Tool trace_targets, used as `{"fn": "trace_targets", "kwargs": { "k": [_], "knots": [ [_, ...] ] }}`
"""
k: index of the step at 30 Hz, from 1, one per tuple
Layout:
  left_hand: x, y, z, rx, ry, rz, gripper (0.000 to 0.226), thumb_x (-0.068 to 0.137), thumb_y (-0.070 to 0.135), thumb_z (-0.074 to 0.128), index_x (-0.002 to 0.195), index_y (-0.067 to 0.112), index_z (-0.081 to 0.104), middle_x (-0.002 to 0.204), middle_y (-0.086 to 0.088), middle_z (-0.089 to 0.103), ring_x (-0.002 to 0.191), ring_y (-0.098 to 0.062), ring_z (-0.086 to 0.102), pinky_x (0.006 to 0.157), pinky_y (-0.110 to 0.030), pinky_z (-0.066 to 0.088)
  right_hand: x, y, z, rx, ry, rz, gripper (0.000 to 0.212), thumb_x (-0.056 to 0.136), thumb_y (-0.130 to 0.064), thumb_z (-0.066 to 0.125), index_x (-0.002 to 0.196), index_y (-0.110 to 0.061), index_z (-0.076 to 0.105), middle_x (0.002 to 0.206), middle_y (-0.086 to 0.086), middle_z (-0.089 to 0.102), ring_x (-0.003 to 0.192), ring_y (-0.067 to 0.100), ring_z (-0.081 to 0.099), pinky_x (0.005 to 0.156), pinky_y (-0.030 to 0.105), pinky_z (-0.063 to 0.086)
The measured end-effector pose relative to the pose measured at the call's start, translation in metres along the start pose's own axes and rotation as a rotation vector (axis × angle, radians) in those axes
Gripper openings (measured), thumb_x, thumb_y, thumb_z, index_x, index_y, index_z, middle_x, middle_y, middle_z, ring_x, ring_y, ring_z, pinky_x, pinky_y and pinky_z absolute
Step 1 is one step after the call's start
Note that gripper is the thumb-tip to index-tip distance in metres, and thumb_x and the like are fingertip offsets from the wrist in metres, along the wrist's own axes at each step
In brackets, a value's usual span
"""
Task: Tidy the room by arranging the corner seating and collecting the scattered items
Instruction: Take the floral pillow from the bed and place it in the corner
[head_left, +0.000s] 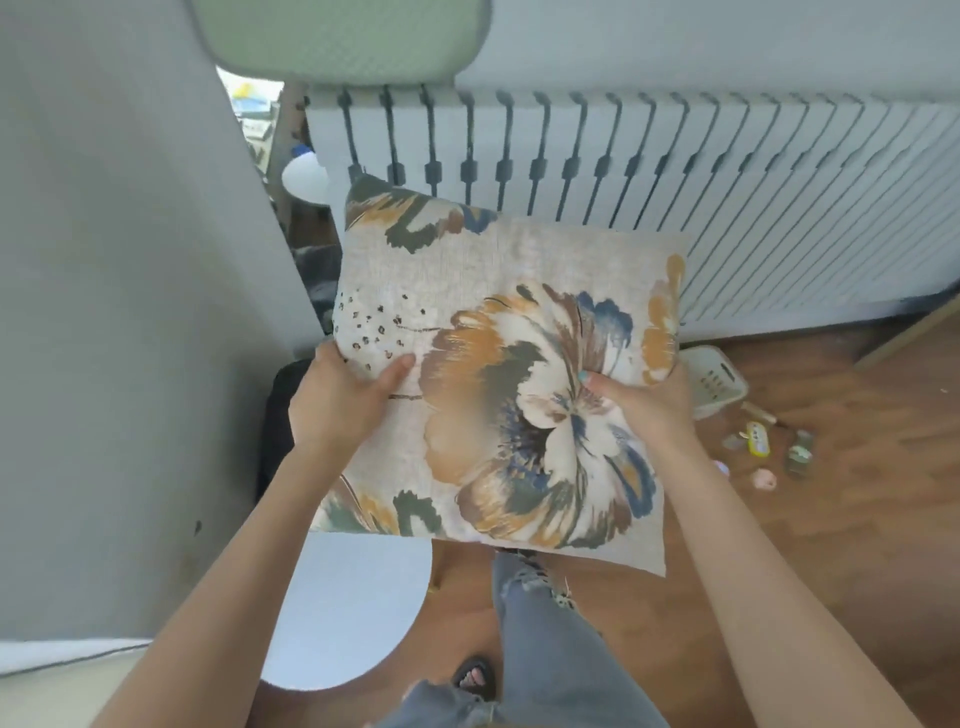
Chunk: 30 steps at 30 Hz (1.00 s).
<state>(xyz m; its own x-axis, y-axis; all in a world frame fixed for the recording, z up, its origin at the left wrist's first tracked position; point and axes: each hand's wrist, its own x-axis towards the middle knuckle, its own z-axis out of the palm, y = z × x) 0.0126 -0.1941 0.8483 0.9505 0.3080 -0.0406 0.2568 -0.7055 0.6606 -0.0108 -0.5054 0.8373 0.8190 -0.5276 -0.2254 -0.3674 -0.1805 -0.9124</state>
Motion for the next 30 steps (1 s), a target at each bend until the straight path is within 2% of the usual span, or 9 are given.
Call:
{"fn": "trace_targets", "kwargs": {
  "k": [5, 8, 12, 15, 20, 25, 27, 30],
  "knots": [
    [0.011, -0.039, -0.025, -0.014, 0.086, -0.128, 0.079, 0.070, 0.075, 0.059, 0.110, 0.009, 0.045, 0.099, 0.001, 0.057, 0.092, -0.025, 0.058, 0.069, -0.034, 0.043, 0.014, -0.021, 0.062, -0.036, -0.122, -0.040, 0.092, 0.048, -0.036, 0.096, 0.127, -0.018, 0.052, 0.115, -0.006, 0.063, 0.104, 0.014, 0.061, 0.090, 0.027, 0.045],
    [0.027, -0.063, -0.039, -0.013, 0.146, -0.223, 0.078, 0.070, 0.076, 0.059, 0.110, 0.009, 0.046, 0.100, 0.000, 0.058, 0.094, -0.027, 0.059, 0.072, -0.036, 0.045, 0.025, -0.036, 0.110, -0.080, -0.214, -0.056, 0.098, 0.042, -0.043, 0.096, 0.126, -0.018, 0.053, 0.116, -0.006, 0.065, 0.105, 0.014, 0.063, 0.097, 0.033, 0.049],
    [0.053, -0.093, -0.052, 0.014, 0.225, -0.357, 0.080, 0.068, 0.078, 0.057, 0.109, 0.010, 0.045, 0.097, -0.002, 0.060, 0.091, -0.028, 0.060, 0.074, -0.039, 0.049, 0.049, -0.054, 0.180, -0.119, -0.359, -0.100, 0.093, 0.035, -0.046, 0.093, 0.119, -0.020, 0.060, 0.105, -0.009, 0.071, 0.095, 0.010, 0.068, 0.093, 0.036, 0.054],
    [0.070, -0.111, -0.058, 0.032, 0.241, -0.439, 0.079, 0.068, 0.079, 0.055, 0.106, 0.012, 0.043, 0.095, -0.003, 0.060, 0.088, -0.029, 0.060, 0.074, -0.042, 0.051, 0.060, -0.063, 0.221, -0.148, -0.423, -0.107, 0.082, 0.045, -0.036, 0.095, 0.117, -0.020, 0.060, 0.104, -0.009, 0.070, 0.095, 0.011, 0.068, 0.091, 0.034, 0.054],
    [0.110, -0.135, -0.059, 0.013, 0.268, -0.509, 0.079, 0.068, 0.077, 0.058, 0.109, 0.011, 0.045, 0.096, 0.000, 0.058, 0.089, -0.026, 0.058, 0.072, -0.040, 0.049, 0.085, -0.066, 0.281, -0.173, -0.457, -0.118, 0.091, 0.040, -0.045, 0.092, 0.121, -0.022, 0.059, 0.106, -0.009, 0.070, 0.094, 0.010, 0.068, 0.088, 0.033, 0.056],
    [0.141, -0.157, -0.049, -0.004, 0.273, -0.566, 0.080, 0.067, 0.077, 0.059, 0.111, 0.012, 0.045, 0.101, -0.001, 0.060, 0.092, -0.027, 0.059, 0.072, -0.040, 0.050, 0.102, -0.063, 0.325, -0.171, -0.441, -0.098, 0.079, 0.058, -0.022, 0.093, 0.124, -0.015, 0.049, 0.104, -0.008, 0.062, 0.094, 0.012, 0.062, 0.085, 0.025, 0.047],
    [0.154, -0.164, -0.046, -0.011, 0.269, -0.582, 0.080, 0.067, 0.077, 0.059, 0.113, 0.012, 0.045, 0.105, -0.001, 0.060, 0.095, -0.026, 0.060, 0.074, -0.041, 0.051, 0.110, -0.063, 0.343, -0.176, -0.460, -0.095, 0.075, 0.060, -0.018, 0.092, 0.120, -0.015, 0.048, 0.100, -0.009, 0.061, 0.092, 0.011, 0.061, 0.083, 0.022, 0.045],
    [0.167, -0.170, -0.043, -0.001, 0.270, -0.606, 0.081, 0.067, 0.077, 0.059, 0.114, 0.013, 0.045, 0.105, 0.000, 0.060, 0.095, -0.026, 0.060, 0.074, -0.042, 0.052, 0.117, -0.061, 0.362, -0.150, -0.489, -0.068, 0.078, 0.061, -0.015, 0.091, 0.125, -0.013, 0.046, 0.107, -0.005, 0.061, 0.097, 0.013, 0.062, 0.083, 0.022, 0.046]
  ]
}}
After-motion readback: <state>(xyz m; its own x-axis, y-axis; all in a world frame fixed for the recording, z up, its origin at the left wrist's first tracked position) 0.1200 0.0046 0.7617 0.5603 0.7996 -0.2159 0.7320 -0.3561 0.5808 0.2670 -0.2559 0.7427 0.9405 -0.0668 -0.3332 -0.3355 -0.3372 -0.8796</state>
